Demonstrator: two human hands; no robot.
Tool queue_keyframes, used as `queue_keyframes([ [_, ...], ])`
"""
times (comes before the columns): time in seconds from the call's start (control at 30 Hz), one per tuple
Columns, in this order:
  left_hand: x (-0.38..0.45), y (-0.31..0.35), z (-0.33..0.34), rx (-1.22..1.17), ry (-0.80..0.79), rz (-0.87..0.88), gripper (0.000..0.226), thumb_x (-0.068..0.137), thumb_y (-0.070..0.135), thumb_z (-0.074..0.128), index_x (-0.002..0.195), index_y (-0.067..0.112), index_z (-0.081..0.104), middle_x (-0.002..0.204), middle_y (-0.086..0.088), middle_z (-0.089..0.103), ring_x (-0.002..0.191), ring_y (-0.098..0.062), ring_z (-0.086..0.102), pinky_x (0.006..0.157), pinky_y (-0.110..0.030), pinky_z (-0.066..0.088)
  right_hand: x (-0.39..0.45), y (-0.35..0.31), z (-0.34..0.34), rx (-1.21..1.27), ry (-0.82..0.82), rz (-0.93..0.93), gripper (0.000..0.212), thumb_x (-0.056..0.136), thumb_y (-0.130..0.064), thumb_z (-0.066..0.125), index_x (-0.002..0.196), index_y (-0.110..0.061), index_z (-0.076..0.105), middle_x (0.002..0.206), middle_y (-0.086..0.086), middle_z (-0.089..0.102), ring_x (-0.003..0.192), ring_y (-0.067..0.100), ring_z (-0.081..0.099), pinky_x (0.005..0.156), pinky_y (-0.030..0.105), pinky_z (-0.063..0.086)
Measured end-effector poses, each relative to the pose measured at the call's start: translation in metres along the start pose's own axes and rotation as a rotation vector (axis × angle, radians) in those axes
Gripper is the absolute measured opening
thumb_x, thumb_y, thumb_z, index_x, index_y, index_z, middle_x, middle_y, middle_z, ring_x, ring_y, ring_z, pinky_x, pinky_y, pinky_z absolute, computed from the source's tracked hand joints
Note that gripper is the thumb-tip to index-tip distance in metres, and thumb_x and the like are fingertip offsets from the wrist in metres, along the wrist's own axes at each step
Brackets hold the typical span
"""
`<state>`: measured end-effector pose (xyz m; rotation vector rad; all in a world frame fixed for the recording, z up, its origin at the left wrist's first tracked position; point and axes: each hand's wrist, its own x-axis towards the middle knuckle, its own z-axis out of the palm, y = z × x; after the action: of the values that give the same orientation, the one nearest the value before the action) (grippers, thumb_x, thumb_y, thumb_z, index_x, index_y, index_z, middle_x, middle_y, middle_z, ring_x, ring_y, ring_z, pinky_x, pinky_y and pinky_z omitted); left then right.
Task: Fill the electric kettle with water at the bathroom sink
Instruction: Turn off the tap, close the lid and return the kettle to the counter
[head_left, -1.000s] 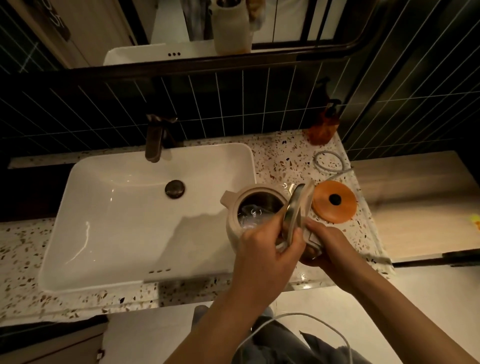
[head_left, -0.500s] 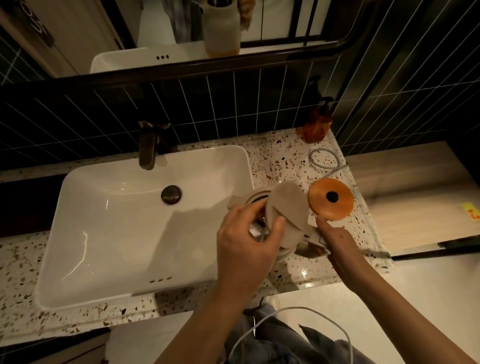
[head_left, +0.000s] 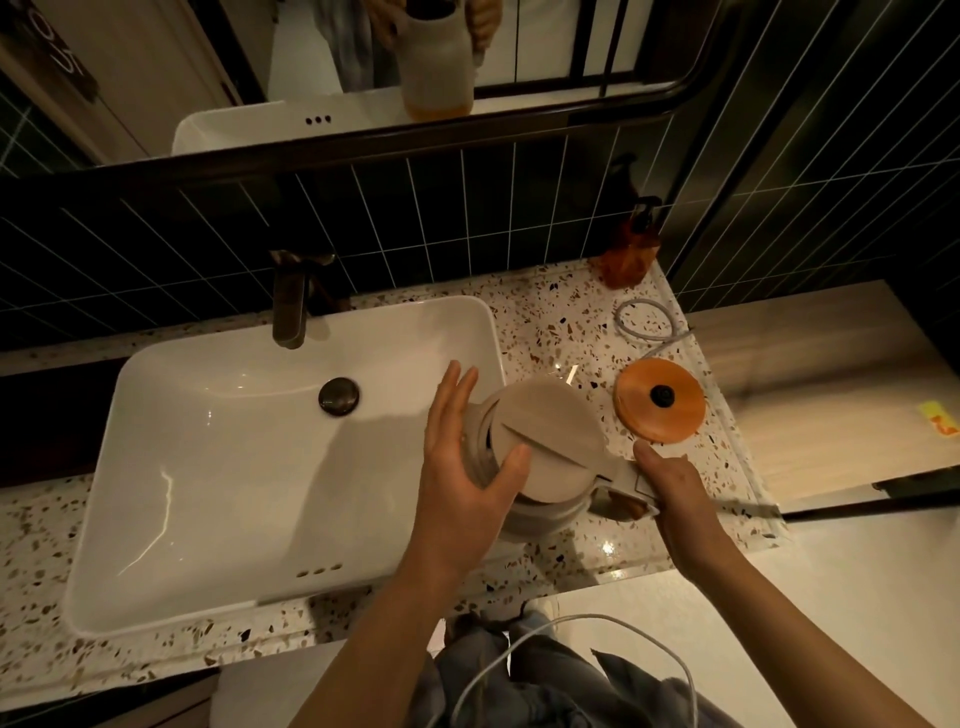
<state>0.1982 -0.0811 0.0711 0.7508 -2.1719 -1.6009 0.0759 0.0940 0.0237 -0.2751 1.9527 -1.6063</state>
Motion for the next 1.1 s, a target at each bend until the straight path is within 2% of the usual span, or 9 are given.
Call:
queue_keyframes([
  [0.17, 0.000, -0.004, -0.002, -0.229, -0.032, -0.142, 0.096, 0.075, 0.034, 0.072, 0.147, 0.049, 0.010, 0.149, 0.032, 0.022, 0.136, 0.009, 0.031, 0.104, -0.010, 0.036, -0.001, -0.004, 0.001, -0.029, -0.022, 0.016, 0.088, 0.065, -0.084, 0.049, 0.055, 0.002, 0.065, 0.055, 0.024, 0.062, 0.052, 0.028, 0.057, 0.064, 0.030, 0.046],
  [0.3, 0.001, -0.010, -0.002, -0.315, -0.048, -0.212, 0.104, 0.078, 0.020, 0.077, 0.146, 0.052, 0.005, 0.154, 0.010, 0.033, 0.137, -0.003, 0.037, 0.109, -0.025, 0.035, -0.002, -0.006, 0.001, 0.001, -0.008, 0.027, 0.062, 0.072, -0.069, 0.049, 0.046, -0.015, 0.066, 0.048, 0.005, 0.063, 0.044, 0.009, 0.056, 0.054, 0.015, 0.044],
  [0.47, 0.004, -0.016, -0.003, -0.309, -0.053, -0.281, 0.101, 0.081, 0.009, 0.072, 0.150, 0.043, 0.007, 0.143, 0.011, 0.048, 0.132, -0.005, 0.044, 0.104, -0.025, 0.040, 0.000, -0.003, -0.002, -0.006, -0.010, 0.027, 0.082, 0.066, -0.084, 0.046, 0.049, -0.006, 0.063, 0.047, 0.008, 0.058, 0.046, 0.017, 0.055, 0.057, 0.016, 0.045],
  [0.53, 0.005, -0.021, -0.003, -0.325, -0.071, -0.336, 0.094, 0.081, 0.018, 0.074, 0.150, 0.041, 0.014, 0.141, 0.010, 0.050, 0.130, -0.007, 0.045, 0.095, -0.019, 0.043, 0.000, -0.002, -0.003, -0.030, -0.030, 0.028, 0.081, 0.070, -0.085, 0.038, 0.044, -0.012, 0.062, 0.047, 0.010, 0.059, 0.050, 0.023, 0.058, 0.063, 0.020, 0.048],
  [0.63, 0.006, -0.028, -0.001, -0.339, -0.128, -0.383, 0.060, 0.074, 0.033, 0.072, 0.131, 0.034, 0.050, 0.127, 0.009, 0.062, 0.122, -0.011, 0.055, 0.091, -0.022, 0.048, -0.001, -0.003, -0.003, -0.055, -0.053, 0.028, 0.081, 0.082, -0.074, 0.030, 0.044, -0.011, 0.063, 0.049, 0.012, 0.061, 0.053, 0.025, 0.061, 0.070, 0.029, 0.048],
  [0.8, 0.012, -0.033, -0.007, -0.455, -0.137, -0.428, 0.055, 0.069, 0.036, 0.072, 0.122, 0.031, 0.061, 0.118, 0.008, 0.069, 0.114, -0.011, 0.061, 0.096, -0.029, 0.046, -0.003, -0.007, 0.001, -0.086, -0.018, -0.010, 0.080, 0.085, -0.066, 0.031, 0.049, -0.001, 0.060, 0.049, 0.006, 0.062, 0.047, 0.009, 0.056, 0.061, 0.014, 0.044],
  [0.9, 0.014, -0.033, -0.008, -0.517, -0.102, -0.458, 0.047, 0.071, 0.033, 0.073, 0.118, 0.032, 0.064, 0.114, 0.008, 0.071, 0.111, -0.012, 0.063, 0.091, -0.027, 0.047, -0.008, -0.011, 0.000, -0.122, -0.057, -0.025, 0.097, 0.072, -0.082, 0.042, 0.062, 0.014, 0.052, 0.060, 0.026, 0.057, 0.055, 0.035, 0.051, 0.064, 0.026, 0.043],
  [1.03, 0.010, -0.028, 0.002, -0.559, -0.078, -0.477, 0.047, 0.070, 0.035, 0.071, 0.116, 0.032, 0.064, 0.112, 0.008, 0.072, 0.108, -0.013, 0.065, 0.093, -0.032, 0.049, -0.014, -0.011, 0.000, -0.090, -0.005, -0.017, 0.068, 0.075, -0.071, 0.052, 0.053, -0.007, 0.056, 0.057, 0.019, 0.056, 0.055, 0.035, 0.052, 0.064, 0.036, 0.044],
  [1.1, 0.011, -0.023, 0.008, -0.573, -0.080, -0.478, 0.046, 0.072, 0.032, 0.075, 0.117, 0.030, 0.064, 0.113, 0.007, 0.072, 0.108, -0.013, 0.065, 0.093, -0.033, 0.049, -0.012, -0.009, -0.006, -0.047, -0.015, -0.007, 0.082, 0.074, -0.071, 0.057, 0.066, 0.011, 0.058, 0.070, 0.034, 0.059, 0.068, 0.049, 0.058, 0.072, 0.054, 0.049],
])
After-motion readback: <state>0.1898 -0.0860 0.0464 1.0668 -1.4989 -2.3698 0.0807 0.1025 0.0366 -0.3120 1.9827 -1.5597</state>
